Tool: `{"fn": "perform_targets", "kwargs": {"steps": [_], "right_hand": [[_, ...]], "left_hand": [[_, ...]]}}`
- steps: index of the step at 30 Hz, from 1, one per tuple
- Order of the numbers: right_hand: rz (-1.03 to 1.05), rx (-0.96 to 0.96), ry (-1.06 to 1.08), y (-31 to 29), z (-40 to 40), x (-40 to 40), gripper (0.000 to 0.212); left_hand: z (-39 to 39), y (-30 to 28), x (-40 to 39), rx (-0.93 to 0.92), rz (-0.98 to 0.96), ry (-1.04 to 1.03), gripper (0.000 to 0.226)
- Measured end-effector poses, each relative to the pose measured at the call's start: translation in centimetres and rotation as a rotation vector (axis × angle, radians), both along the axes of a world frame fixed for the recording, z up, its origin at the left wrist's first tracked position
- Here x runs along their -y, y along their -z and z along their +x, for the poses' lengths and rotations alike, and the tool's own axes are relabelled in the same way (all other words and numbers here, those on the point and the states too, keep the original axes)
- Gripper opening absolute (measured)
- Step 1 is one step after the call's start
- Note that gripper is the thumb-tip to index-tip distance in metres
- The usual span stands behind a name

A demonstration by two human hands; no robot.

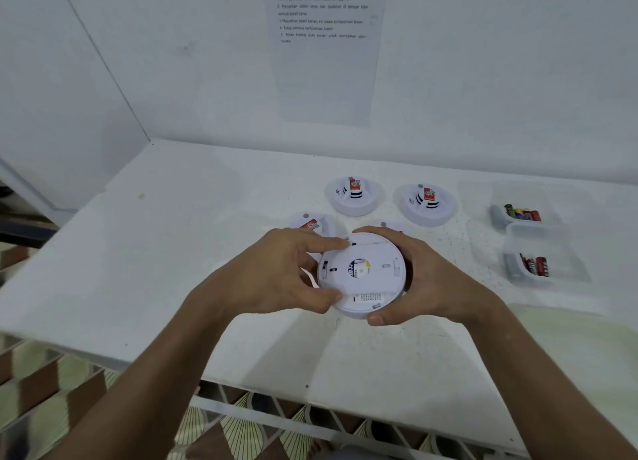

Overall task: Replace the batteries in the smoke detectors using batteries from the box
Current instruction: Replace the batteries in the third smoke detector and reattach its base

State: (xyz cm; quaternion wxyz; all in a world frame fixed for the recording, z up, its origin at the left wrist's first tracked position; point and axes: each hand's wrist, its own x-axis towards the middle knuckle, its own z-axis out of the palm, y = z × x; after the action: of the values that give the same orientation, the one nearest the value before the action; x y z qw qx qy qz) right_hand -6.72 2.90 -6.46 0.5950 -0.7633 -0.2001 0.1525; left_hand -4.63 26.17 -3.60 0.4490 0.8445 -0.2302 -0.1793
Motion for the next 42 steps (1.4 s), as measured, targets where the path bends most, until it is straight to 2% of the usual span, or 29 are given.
{"fn": "perform_targets", "kwargs": {"steps": [4, 10, 13, 15, 17, 19, 21, 23, 25, 27, 35, 42], "right_hand": [[0.036, -0.029, -0.001, 0.1, -0.3, 0.3, 0.087], [-0.329, 0.183, 0.131, 0.9, -0.4, 0.3, 0.094], [-0.351, 0.218, 0.105, 0.5, -0.6, 0.2, 0.103], [-0.317, 0.238, 0.083, 0.4, -0.4, 0.2, 0.103], [-0.238, 0.216, 0.097, 0.3, -0.3, 0.2, 0.099], [-0.126, 0.168, 0.106, 0.3, -0.2, 0.4, 0.098], [-0.021, 0.124, 0.108, 0.3, -0.1, 0.6, 0.099], [0.051, 0.102, 0.111, 0.4, -0.1, 0.6, 0.098], [0.091, 0.081, 0.116, 0.4, -0.1, 0.4, 0.096], [0.093, 0.077, 0.118, 0.6, -0.1, 0.2, 0.096], [-0.079, 0.177, 0.189, 1.7, 0.6, 0.5, 0.102], [-0.074, 0.141, 0.159, 1.8, 0.8, 0.3, 0.101]], "left_hand": [[-0.2, 0.5, -0.3, -0.004, -0.111, -0.061, 0.065], [-0.7, 1.5, 0.4, -0.055, -0.32, -0.176, 0.066], [-1.1, 0.7, 0.5, -0.144, -0.559, -0.139, 0.064], [-1.3, 0.6, 0.6, -0.121, -0.629, -0.154, 0.058], [-1.3, 1.1, 0.7, 0.016, -0.545, -0.231, 0.053], [-1.4, 1.9, 0.5, 0.101, -0.372, -0.243, 0.06], [-1.5, 2.3, 0.4, 0.075, -0.19, -0.15, 0.078], [-1.8, 2.0, 0.8, 0.014, -0.102, -0.021, 0.091], [-2.0, 1.7, 1.2, -0.027, -0.176, 0.02, 0.093], [-2.0, 1.4, 1.3, -0.018, -0.256, -0.027, 0.089], [-1.4, 1.4, 0.4, 0.135, -0.107, -0.122, 0.085], [-1.3, 0.3, 0.6, 0.095, -0.133, -0.063, 0.072]]}}
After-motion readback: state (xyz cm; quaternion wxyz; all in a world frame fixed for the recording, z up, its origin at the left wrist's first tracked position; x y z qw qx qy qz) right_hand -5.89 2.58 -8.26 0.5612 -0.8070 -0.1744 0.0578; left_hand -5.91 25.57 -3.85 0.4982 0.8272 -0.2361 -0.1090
